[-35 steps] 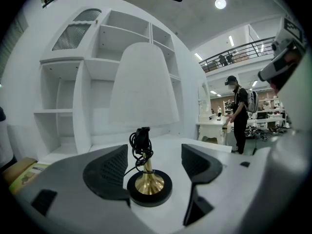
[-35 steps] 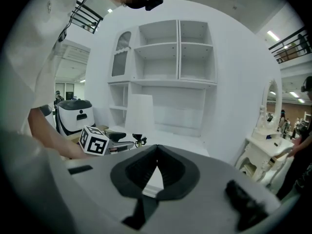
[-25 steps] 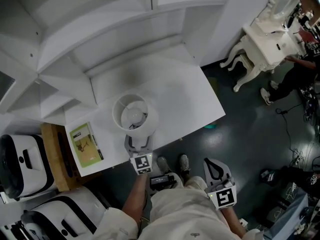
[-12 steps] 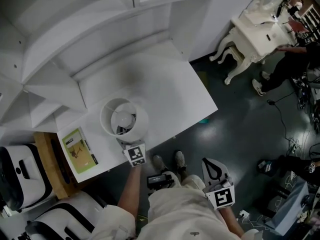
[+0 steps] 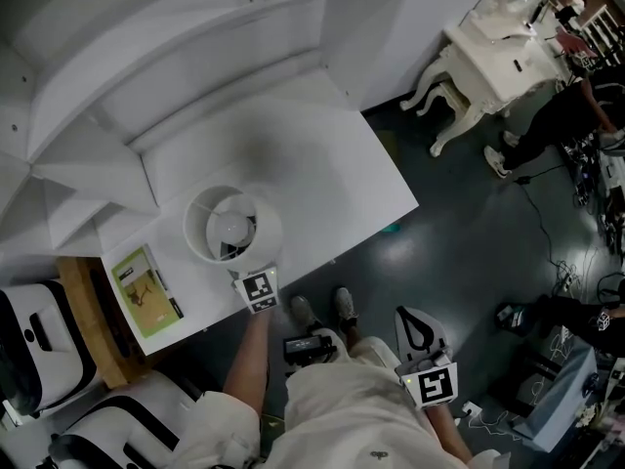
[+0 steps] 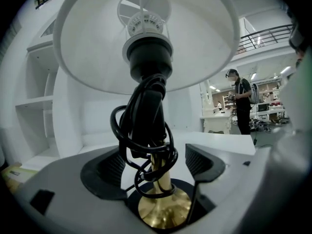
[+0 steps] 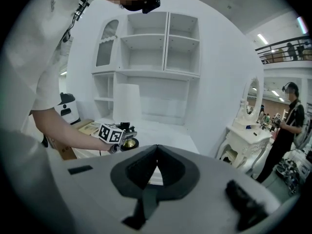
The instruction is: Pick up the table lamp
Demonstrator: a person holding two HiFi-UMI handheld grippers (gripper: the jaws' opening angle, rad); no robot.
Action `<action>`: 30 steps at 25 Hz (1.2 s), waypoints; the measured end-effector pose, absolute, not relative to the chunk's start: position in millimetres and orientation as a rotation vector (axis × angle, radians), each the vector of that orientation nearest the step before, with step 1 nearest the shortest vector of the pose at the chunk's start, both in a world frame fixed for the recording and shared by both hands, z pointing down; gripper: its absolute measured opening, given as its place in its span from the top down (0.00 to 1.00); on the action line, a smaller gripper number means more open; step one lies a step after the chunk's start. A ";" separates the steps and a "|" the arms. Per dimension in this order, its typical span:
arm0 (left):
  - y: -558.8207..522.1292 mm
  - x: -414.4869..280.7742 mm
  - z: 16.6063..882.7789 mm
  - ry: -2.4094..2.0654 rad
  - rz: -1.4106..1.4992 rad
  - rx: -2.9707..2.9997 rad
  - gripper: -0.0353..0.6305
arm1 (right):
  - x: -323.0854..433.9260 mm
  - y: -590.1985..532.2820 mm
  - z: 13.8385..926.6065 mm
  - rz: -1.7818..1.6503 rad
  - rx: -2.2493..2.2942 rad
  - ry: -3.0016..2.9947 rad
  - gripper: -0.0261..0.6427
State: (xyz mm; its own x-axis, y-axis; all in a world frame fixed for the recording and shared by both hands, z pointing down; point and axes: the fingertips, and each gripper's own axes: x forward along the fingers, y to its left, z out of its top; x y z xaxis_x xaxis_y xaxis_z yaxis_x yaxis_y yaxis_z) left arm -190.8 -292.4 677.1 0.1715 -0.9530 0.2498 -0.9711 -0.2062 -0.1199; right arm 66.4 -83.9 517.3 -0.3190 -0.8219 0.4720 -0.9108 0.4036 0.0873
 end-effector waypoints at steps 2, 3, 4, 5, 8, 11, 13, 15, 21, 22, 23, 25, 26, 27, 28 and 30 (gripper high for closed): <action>-294.8 -189.8 680.1 -1.922 0.410 2.351 0.37 | 66.9 -83.0 518.1 0.266 1.479 -2.217 0.94; -295.7 -189.6 681.2 -1.917 0.405 2.351 0.38 | 67.0 -82.5 518.4 0.265 1.477 -2.216 0.94; -296.3 -190.0 681.6 -1.919 0.398 2.350 0.42 | 67.2 -82.1 518.7 0.265 1.476 -2.215 0.94; -296.5 -191.1 681.3 -1.926 0.390 2.345 0.51 | 67.6 -81.4 519.0 0.268 1.476 -2.213 0.94; -297.1 -195.3 680.7 -1.946 0.380 2.337 0.66 | 69.3 -78.7 519.9 0.276 1.478 -2.203 0.94; -298.9 -193.7 681.8 -1.931 0.412 2.365 0.69 | 70.4 -76.3 521.1 0.282 1.482 -2.195 0.94; -299.1 -193.3 682.3 -1.921 0.425 2.378 0.70 | 70.3 -75.1 522.6 0.289 1.483 -2.188 0.94; -299.3 -193.6 682.8 -1.921 0.438 2.373 0.71 | 69.6 -74.6 524.0 0.288 1.476 -2.184 0.94; -299.0 -190.7 684.1 -1.865 0.432 2.373 0.74 | 66.0 -73.6 526.3 0.281 1.459 -2.191 0.94; -299.3 -190.3 684.0 -1.853 0.427 2.377 0.74 | 64.7 -73.8 526.6 0.281 1.456 -2.192 0.94; -299.5 -190.0 683.7 -1.842 0.424 2.381 0.75 | 63.5 -73.9 526.8 0.284 1.455 -2.193 0.94; -299.3 -189.9 683.0 -1.832 0.419 2.384 0.76 | 62.3 -74.1 527.0 0.290 1.456 -2.194 0.94; -299.1 -189.6 682.7 -1.829 0.418 2.383 0.76 | 62.3 -74.2 526.7 0.289 1.458 -2.195 0.94; -298.8 -189.1 682.4 -1.827 0.418 2.382 0.76 | 62.4 -73.9 526.5 0.289 1.459 -2.195 0.94; -298.3 -188.9 682.4 -1.823 0.418 2.380 0.77 | 62.5 -73.5 526.5 0.290 1.458 -2.193 0.94; -297.9 -189.2 682.8 -1.818 0.419 2.377 0.77 | 62.5 -73.7 526.4 0.293 1.459 -2.190 0.94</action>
